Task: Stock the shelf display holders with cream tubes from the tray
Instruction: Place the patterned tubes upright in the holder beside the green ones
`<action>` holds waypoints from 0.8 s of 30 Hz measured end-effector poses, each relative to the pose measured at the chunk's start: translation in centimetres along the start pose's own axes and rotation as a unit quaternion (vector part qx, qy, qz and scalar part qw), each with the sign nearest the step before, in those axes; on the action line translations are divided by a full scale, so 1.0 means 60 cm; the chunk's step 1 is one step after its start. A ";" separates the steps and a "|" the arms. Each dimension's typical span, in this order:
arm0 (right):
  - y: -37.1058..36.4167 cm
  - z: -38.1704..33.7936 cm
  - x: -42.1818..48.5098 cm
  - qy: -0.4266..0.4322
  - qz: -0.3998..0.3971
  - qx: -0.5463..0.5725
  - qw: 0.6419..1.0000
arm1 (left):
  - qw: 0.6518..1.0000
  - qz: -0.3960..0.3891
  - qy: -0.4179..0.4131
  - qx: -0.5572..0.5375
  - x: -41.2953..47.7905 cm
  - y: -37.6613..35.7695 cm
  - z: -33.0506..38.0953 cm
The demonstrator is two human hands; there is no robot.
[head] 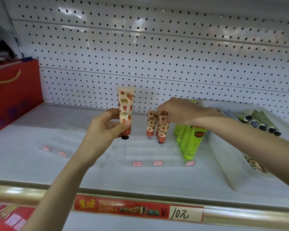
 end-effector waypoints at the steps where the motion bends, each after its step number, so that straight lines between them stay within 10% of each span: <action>1: -0.002 -0.002 0.000 0.002 -0.007 -0.003 1.000 | 1.000 0.000 0.000 0.001 0.001 0.000 -0.001; 24: 0.038 0.025 0.001 0.018 0.042 0.046 0.998 | 1.000 -0.004 0.002 0.004 -0.010 -0.006 0.004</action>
Point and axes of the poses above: each hand's wrist, its own x-axis towards the middle knuckle, its own y-axis out of the back of the hand, z = x × y, the point moved 3 cm from there along x, towards the middle knuckle, and after that the axes turned 6 degrees about y, right-handed, at the moved point
